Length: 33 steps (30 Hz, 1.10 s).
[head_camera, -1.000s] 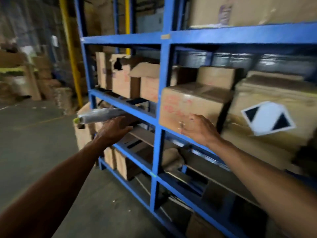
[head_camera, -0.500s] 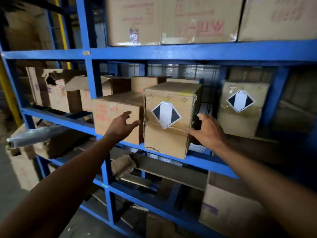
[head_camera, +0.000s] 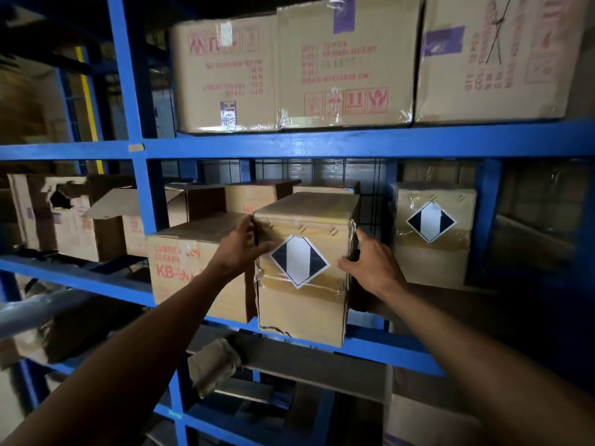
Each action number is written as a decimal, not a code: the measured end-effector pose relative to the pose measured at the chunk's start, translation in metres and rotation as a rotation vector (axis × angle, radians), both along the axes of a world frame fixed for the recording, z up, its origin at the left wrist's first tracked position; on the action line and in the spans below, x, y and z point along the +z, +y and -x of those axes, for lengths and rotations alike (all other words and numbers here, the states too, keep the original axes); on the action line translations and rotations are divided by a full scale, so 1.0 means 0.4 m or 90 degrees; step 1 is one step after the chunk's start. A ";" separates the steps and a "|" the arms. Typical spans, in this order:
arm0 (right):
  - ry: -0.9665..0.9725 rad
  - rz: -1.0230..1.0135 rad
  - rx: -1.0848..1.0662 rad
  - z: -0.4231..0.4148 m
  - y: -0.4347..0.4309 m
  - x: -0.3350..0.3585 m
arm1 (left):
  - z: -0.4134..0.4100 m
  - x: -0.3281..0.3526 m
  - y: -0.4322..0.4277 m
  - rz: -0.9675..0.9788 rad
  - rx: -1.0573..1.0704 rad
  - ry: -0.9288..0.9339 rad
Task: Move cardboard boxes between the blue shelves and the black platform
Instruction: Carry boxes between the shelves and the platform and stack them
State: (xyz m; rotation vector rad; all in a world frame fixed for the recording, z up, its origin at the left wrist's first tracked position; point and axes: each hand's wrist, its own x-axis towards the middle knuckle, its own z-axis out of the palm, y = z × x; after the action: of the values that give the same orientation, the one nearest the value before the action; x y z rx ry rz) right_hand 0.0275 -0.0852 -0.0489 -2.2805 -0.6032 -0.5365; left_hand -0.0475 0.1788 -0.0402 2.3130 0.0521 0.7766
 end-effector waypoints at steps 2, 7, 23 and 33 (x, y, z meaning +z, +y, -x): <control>0.002 -0.023 -0.002 -0.009 0.020 0.008 | -0.014 0.010 0.017 0.026 -0.025 -0.002; 0.010 -0.059 -0.005 -0.030 0.048 0.022 | -0.043 0.023 0.032 0.104 -0.067 -0.022; 0.006 -0.209 0.044 0.049 -0.108 0.008 | 0.070 -0.010 -0.106 0.085 -0.039 -0.142; -0.051 -0.230 0.055 0.197 -0.194 -0.021 | 0.201 -0.051 -0.198 0.029 0.020 -0.125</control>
State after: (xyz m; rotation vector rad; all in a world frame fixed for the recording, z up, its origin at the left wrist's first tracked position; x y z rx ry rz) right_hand -0.0512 -0.1627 -0.0575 -1.8926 -0.5887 -0.6396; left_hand -0.1280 0.0997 -0.0605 2.1867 0.0175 1.0049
